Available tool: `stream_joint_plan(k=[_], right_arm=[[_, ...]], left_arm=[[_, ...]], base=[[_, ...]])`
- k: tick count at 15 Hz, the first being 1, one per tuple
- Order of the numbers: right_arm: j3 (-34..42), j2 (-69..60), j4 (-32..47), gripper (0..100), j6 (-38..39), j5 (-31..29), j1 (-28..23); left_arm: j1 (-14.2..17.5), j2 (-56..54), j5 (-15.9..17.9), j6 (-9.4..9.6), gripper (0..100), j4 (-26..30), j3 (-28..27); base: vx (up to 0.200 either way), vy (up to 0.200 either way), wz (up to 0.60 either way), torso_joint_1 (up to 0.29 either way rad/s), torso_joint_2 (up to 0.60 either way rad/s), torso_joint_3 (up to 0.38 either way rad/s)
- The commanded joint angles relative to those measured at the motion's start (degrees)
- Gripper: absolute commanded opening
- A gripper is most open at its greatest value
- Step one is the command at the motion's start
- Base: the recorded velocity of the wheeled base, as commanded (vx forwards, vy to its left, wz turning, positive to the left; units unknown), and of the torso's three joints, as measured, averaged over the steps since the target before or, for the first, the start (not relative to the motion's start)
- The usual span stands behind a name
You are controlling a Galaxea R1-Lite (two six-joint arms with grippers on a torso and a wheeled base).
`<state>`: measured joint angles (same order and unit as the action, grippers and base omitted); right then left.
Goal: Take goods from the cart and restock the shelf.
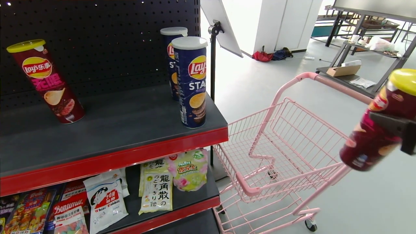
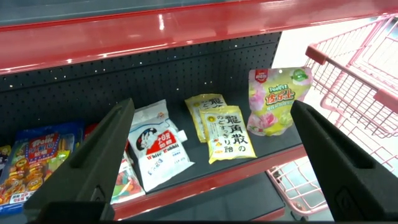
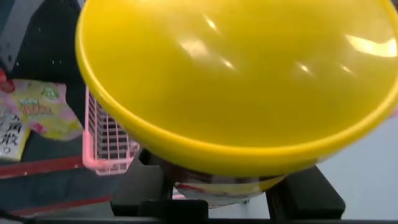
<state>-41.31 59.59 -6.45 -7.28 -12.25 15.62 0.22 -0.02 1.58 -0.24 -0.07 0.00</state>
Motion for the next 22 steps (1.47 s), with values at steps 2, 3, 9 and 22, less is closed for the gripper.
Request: stream_joint_plan(k=[2,3,9,22], right_arm=[[10.73,-25.22,14.45,0,0.16,-0.4,-0.5],[11.52,-26.63,14.62,0,0.16,-1.02,-0.5],[15.74,-29.44,14.71,0,-0.37,-1.37,-5.6],[15.56,-27.95,14.27,0,-0.98,-0.23,-5.16]], left_arm=[[0.04,0.02,0.0,-0.11,100,-0.01,0.0],[0.04,0.02,0.0,-0.02,100,-0.01,0.0],[0.13,0.02,0.0,-0.02,100,-0.01,0.0],[0.04,0.02,0.0,-0.11,100,-0.01,0.0]], base=[[0.0,0.0,0.0,0.0,0.0,0.0],[0.0,0.0,0.0,0.0,0.0,0.0],[0.0,0.0,0.0,0.0,0.0,0.0],[0.0,0.0,0.0,0.167,-0.42,-0.257]])
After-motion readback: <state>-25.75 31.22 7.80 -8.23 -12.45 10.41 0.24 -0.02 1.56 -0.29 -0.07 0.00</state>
